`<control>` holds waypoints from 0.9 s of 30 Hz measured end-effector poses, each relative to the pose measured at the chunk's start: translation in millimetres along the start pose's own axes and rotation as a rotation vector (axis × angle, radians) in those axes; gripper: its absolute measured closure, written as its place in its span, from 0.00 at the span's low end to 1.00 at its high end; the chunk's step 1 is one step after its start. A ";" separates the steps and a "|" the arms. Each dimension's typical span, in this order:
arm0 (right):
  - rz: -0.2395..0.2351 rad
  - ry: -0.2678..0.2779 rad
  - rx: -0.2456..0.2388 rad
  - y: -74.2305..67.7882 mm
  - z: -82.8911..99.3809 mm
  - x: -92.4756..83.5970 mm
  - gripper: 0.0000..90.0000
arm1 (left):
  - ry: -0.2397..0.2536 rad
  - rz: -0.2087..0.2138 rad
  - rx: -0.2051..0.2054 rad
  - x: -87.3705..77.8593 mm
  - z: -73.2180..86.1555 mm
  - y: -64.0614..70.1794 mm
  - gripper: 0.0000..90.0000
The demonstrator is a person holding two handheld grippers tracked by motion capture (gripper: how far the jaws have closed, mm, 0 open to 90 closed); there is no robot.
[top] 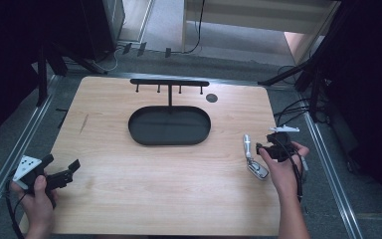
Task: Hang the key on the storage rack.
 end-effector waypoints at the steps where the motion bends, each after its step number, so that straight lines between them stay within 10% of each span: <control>1: -0.007 -0.021 0.012 0.1 -2.0 1.8 0.39 | -0.001 0.001 -0.001 0.2 -0.1 0.0 0.00; 17: -0.039 -0.378 0.095 -7.3 -19.6 30.9 0.59 | -0.002 0.000 -0.002 0.4 -0.2 -0.1 0.00; 27: -0.088 -0.491 0.149 -19.5 -17.9 50.5 0.70 | -0.001 0.001 -0.001 0.5 -0.3 -0.4 0.00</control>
Point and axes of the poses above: each handheld gripper's, and its own axes: x roughly forward along the jaws, z roughly out of its underside, y roughly to its right, the point moved 3 cm from there along x, roughly forward along the jaws, and after that the axes turned 10 degrees about -z, right-handed, at the moved point
